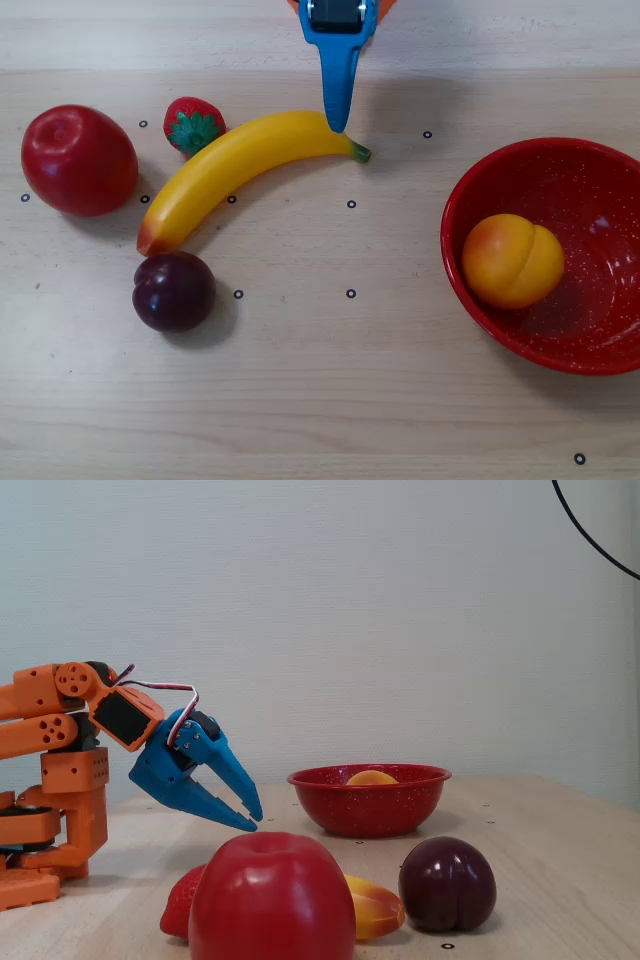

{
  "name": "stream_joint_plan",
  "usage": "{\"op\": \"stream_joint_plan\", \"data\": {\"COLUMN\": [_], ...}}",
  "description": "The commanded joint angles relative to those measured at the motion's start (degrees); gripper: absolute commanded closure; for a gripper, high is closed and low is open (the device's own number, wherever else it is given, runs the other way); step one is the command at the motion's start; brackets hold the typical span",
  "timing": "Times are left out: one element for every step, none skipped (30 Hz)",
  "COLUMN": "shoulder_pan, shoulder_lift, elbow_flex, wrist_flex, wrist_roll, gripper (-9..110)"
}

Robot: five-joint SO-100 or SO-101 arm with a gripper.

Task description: Put the peach in the red bowl.

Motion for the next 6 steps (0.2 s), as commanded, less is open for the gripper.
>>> {"op": "stream_joint_plan", "data": {"shoulder_pan": [0.0, 0.0, 0.0, 0.0, 0.0, 0.0], "shoulder_lift": [0.62, 0.62, 0.62, 0.62, 0.62, 0.62], "elbow_flex": [0.53, 0.53, 0.53, 0.53, 0.53, 0.53], "wrist_flex": [0.0, 0.0, 0.0, 0.0, 0.0, 0.0], "wrist_roll": [0.62, 0.62, 0.62, 0.62, 0.62, 0.62], "gripper": [101, 101, 101, 101, 101, 101]}}
